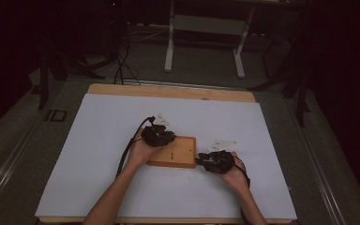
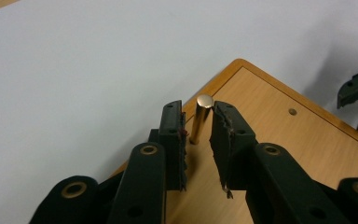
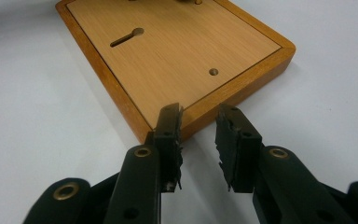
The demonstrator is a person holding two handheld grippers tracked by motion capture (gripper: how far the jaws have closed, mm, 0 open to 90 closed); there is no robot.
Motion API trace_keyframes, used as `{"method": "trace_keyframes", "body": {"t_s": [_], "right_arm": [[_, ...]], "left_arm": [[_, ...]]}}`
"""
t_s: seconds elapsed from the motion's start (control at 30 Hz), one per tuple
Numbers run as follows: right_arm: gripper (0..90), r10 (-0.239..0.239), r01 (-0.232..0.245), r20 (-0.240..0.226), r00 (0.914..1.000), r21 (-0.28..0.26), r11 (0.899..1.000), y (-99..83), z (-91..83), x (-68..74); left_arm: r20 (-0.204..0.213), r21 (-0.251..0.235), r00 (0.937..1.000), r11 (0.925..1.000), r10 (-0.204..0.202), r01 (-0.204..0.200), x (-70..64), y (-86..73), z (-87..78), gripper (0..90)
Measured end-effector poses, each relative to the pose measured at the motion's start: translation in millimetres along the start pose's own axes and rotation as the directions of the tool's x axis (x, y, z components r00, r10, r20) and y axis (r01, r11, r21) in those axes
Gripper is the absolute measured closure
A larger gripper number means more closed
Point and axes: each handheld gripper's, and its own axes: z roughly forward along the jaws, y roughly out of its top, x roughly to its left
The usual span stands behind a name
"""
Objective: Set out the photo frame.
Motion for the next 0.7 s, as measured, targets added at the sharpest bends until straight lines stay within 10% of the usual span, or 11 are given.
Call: {"method": "trace_keyframes", "body": {"t_s": [0.7], "right_arm": [[68.0, -0.002, 0.002, -0.001, 1.0000, -0.005, 1.000, 0.4, -0.6, -0.4]], "left_arm": [[0.076, -0.014, 0.9970, 0.9998, -0.014, 0.015, 9.0, -0.3, 8.0, 83.5]]}}
